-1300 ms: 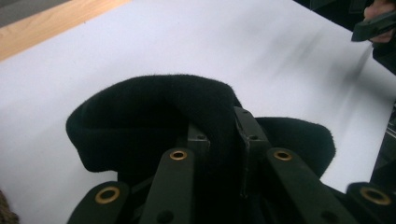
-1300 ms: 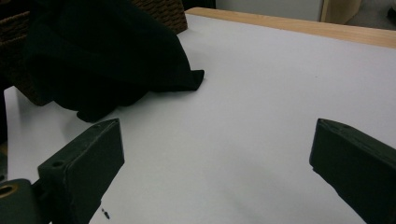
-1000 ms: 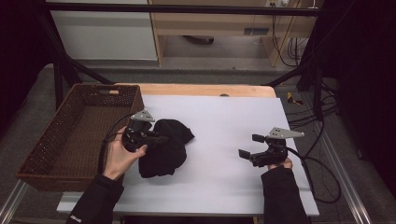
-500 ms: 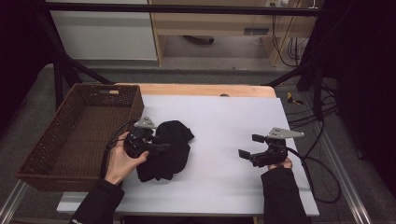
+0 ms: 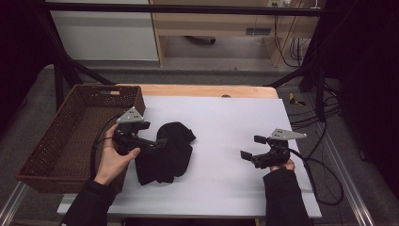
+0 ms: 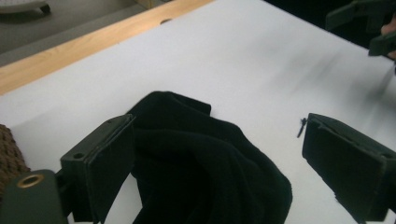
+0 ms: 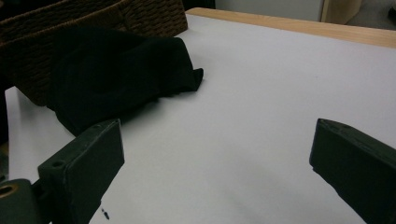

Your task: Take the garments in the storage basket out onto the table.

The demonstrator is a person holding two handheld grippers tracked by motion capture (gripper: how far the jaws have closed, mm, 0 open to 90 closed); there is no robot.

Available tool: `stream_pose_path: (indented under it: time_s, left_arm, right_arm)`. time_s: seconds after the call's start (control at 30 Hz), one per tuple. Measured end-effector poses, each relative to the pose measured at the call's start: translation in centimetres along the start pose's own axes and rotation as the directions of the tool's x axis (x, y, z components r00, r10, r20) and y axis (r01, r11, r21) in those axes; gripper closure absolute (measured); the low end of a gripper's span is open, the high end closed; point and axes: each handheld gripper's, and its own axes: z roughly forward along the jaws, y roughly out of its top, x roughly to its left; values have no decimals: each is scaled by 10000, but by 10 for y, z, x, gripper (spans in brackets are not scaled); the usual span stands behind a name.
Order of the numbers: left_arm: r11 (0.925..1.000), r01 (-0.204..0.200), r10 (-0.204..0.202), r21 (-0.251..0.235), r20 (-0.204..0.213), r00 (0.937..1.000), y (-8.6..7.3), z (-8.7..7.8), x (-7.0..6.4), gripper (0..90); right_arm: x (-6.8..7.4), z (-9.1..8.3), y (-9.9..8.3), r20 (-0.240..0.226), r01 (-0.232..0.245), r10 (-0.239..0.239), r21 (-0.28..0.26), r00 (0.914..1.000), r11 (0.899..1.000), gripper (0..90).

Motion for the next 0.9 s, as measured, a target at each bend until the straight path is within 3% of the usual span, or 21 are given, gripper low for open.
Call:
stream_pose_path:
  time_s: [0.27,0.57,0.9]
  left_arm:
    - [9984,145,-168,-555,-418,9990,-3,-21,12,54]
    - [9943,371,-468,-1002,-958,9943,-28,-34,35,50]
    - [9936,733,-846,-860,-1358,9871,-54,-36,52,50]
  right_arm:
    - [0,0,0,-14,-14,14,3,10000,10000,34]
    - [0,0,0,-12,-7,7,30,10000,10000,34]
    - [0,1,-1,-41,-18,18,81,10000,10000,35]
